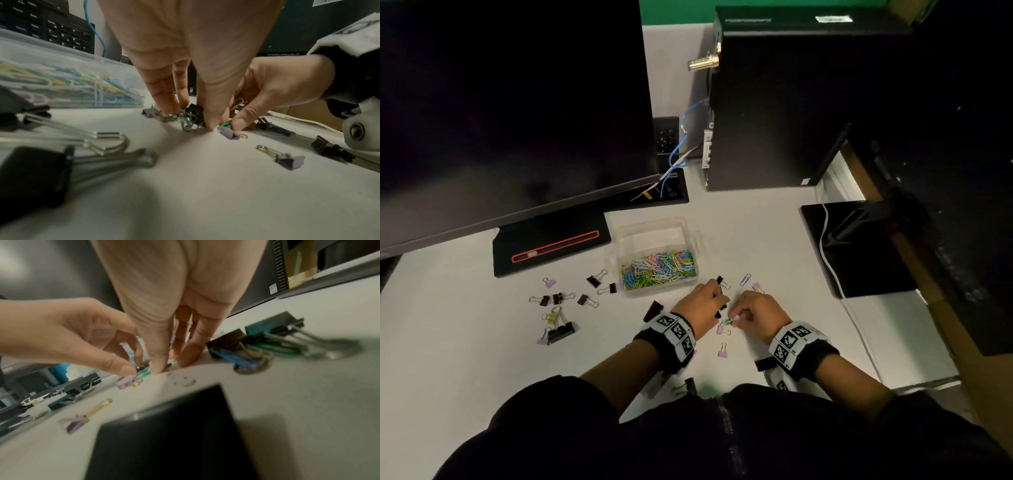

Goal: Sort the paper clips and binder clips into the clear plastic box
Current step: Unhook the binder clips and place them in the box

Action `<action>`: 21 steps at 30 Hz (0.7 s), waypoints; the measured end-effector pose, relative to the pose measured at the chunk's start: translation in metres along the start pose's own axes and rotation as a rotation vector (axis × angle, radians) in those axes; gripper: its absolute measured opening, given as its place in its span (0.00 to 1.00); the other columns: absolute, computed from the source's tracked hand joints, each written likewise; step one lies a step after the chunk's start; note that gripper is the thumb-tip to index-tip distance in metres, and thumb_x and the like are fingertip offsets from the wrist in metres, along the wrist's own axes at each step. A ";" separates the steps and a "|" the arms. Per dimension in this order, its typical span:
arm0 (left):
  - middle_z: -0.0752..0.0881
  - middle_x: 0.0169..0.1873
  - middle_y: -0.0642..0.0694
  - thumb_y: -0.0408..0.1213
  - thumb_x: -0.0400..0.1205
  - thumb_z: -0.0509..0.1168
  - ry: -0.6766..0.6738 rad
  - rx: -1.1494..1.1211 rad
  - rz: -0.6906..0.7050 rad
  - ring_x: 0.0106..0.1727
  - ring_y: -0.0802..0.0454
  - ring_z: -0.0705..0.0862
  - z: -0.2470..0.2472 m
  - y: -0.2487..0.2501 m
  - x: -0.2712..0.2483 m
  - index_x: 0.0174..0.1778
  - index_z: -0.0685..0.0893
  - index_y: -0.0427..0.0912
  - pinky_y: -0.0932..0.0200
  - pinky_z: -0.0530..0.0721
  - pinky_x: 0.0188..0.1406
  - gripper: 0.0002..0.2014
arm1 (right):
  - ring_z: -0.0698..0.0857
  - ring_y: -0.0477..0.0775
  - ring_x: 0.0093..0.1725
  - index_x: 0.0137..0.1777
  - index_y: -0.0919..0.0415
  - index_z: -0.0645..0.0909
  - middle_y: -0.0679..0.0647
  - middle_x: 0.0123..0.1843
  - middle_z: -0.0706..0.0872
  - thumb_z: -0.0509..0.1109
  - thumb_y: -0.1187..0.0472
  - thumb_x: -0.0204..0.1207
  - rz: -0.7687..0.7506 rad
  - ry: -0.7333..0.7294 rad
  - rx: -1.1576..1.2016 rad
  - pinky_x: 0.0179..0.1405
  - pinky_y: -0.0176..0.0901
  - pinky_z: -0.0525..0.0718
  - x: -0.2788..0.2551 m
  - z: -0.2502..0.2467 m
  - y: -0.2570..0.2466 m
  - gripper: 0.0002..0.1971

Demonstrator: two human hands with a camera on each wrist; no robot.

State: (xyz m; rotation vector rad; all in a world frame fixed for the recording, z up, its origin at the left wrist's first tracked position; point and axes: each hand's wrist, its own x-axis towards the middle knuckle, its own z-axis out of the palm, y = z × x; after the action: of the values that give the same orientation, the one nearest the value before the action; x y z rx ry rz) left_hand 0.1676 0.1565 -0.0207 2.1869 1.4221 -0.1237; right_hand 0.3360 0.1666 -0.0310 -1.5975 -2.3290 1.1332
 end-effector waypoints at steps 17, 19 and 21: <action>0.77 0.60 0.37 0.22 0.77 0.57 0.036 -0.047 -0.062 0.59 0.40 0.78 0.000 -0.025 -0.018 0.59 0.78 0.34 0.53 0.74 0.54 0.16 | 0.78 0.50 0.41 0.40 0.58 0.79 0.57 0.45 0.83 0.66 0.67 0.71 -0.001 -0.221 -0.192 0.44 0.38 0.76 0.007 -0.011 -0.013 0.04; 0.77 0.59 0.36 0.22 0.77 0.57 0.042 -0.068 -0.086 0.59 0.39 0.79 -0.002 -0.033 -0.024 0.61 0.78 0.34 0.50 0.77 0.56 0.17 | 0.80 0.51 0.43 0.44 0.62 0.82 0.58 0.48 0.86 0.66 0.67 0.72 0.005 -0.209 -0.207 0.48 0.40 0.78 0.007 -0.011 -0.013 0.05; 0.77 0.60 0.36 0.23 0.79 0.56 0.048 -0.091 -0.102 0.60 0.38 0.79 -0.001 -0.041 -0.031 0.64 0.77 0.36 0.48 0.79 0.59 0.18 | 0.81 0.51 0.45 0.46 0.62 0.83 0.57 0.49 0.87 0.65 0.67 0.72 0.015 -0.199 -0.214 0.49 0.40 0.77 0.008 -0.011 -0.014 0.07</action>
State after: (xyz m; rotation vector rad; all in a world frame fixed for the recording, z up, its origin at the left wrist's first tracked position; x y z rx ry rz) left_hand 0.1184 0.1441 -0.0245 2.0576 1.5358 -0.0423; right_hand 0.3272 0.1765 -0.0170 -1.6382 -2.6498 1.1273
